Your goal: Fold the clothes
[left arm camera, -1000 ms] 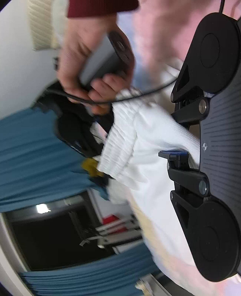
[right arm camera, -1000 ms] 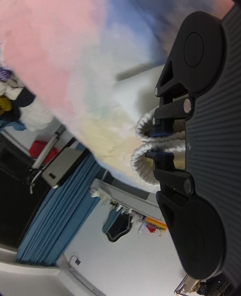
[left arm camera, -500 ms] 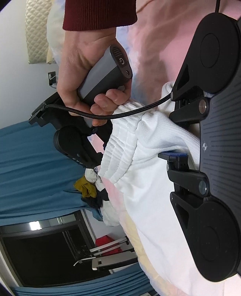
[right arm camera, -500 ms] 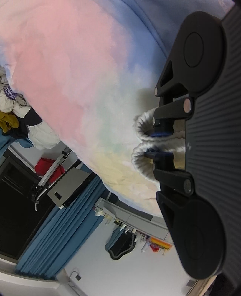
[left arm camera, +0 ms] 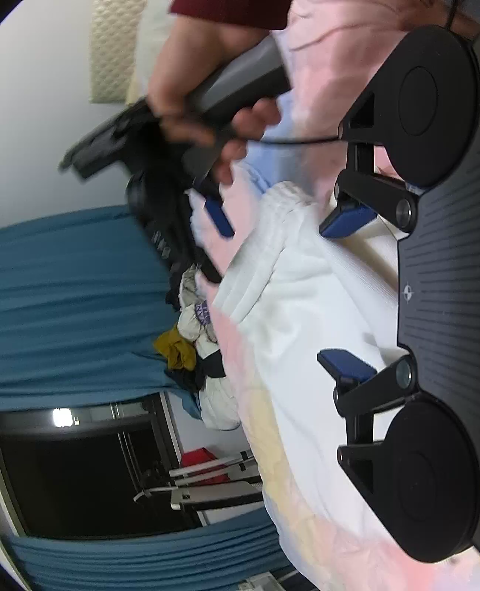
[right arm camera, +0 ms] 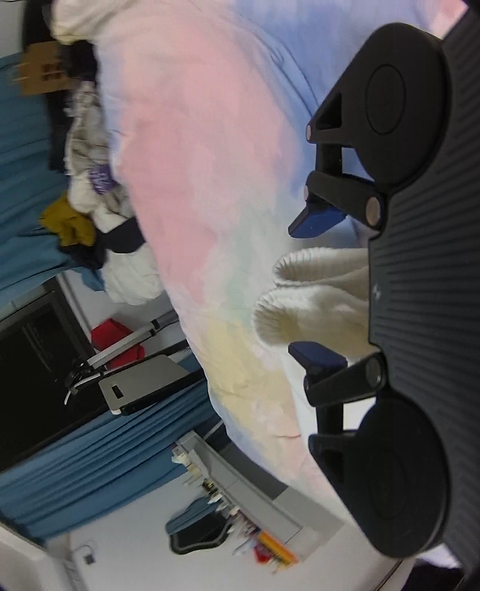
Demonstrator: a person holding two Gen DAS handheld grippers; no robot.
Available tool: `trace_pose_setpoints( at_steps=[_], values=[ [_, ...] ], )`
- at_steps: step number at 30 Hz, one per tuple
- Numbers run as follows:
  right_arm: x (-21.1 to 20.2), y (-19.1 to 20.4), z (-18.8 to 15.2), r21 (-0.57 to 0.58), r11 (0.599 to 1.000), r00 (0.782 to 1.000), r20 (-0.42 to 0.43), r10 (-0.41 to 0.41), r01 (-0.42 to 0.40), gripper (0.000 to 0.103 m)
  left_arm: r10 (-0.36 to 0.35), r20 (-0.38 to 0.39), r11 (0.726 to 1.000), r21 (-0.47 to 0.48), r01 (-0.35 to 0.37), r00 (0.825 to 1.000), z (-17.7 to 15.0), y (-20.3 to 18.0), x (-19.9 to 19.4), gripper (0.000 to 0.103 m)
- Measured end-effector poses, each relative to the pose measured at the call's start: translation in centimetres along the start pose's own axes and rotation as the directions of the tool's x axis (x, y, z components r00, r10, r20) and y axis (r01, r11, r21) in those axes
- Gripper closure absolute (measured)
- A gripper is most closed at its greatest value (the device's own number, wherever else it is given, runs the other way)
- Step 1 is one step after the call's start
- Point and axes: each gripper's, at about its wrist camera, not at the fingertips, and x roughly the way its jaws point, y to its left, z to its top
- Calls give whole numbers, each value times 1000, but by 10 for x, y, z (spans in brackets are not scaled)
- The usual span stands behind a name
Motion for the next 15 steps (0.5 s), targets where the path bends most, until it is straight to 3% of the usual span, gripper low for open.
trace_pose_setpoints(
  at_steps=[6,9,12,15],
  values=[
    [-43,26,-19,33,999,998,67,-9,7,37,68,19,988,-138,-64,998,19,47,-37,17],
    [-54,33,-35,47,999,999,44,-18,16,38,82,-8,968,-238,-82,997,21,80,-45,11],
    [-55,29,-54,131,989,998,-12,-67,68,38,96,-65,928,-354,-113,993,15,116,-46,8],
    [-50,20,-70,220,967,991,-64,-114,126,37,84,-140,866,-480,-142,987,2,151,-39,7]
  ],
)
